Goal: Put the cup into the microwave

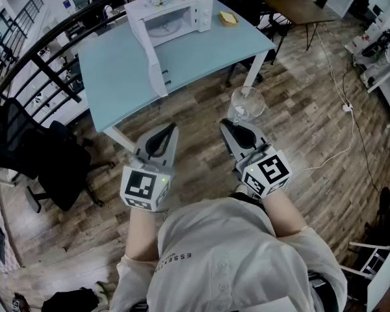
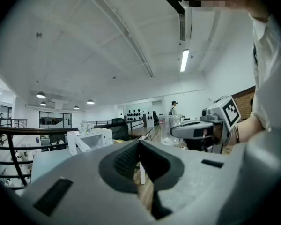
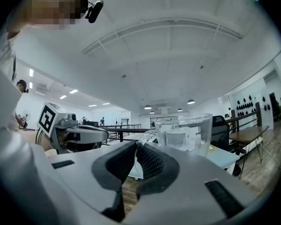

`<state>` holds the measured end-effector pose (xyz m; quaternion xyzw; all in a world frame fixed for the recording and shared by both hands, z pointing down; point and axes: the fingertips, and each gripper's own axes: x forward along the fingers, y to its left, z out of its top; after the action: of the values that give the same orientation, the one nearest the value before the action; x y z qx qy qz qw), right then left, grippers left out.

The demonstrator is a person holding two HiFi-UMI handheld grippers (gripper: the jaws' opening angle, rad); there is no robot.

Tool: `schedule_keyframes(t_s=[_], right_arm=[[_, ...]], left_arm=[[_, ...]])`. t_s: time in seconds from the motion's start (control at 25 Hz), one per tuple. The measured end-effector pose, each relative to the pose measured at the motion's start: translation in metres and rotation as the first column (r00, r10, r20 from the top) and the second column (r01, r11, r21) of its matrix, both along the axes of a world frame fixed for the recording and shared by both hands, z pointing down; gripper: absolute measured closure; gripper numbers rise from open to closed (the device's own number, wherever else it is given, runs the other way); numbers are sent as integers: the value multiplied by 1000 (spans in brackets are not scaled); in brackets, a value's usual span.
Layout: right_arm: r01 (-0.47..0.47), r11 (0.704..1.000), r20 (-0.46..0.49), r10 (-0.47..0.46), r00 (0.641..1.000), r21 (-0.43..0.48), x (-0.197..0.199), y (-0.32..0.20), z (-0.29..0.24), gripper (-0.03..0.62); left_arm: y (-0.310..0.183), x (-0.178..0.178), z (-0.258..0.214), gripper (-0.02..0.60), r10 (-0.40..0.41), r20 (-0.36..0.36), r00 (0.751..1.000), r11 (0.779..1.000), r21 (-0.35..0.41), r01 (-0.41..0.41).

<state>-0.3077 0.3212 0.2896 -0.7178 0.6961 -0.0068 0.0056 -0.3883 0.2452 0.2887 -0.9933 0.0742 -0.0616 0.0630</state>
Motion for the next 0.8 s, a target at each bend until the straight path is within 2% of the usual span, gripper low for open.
schedule_keyframes(t_s=[0.44,0.8], right_arm=[[2,1000,11,-2,1000,-14,12,-8,7,565],[21,1000,42,-20,999,-9,38,-19,12,563]], left_arm=[[-7,13,4,580,5,-1,1000,1000,-15,-5],[-20,36,19,580,-16,14,1000,999,-51,17]])
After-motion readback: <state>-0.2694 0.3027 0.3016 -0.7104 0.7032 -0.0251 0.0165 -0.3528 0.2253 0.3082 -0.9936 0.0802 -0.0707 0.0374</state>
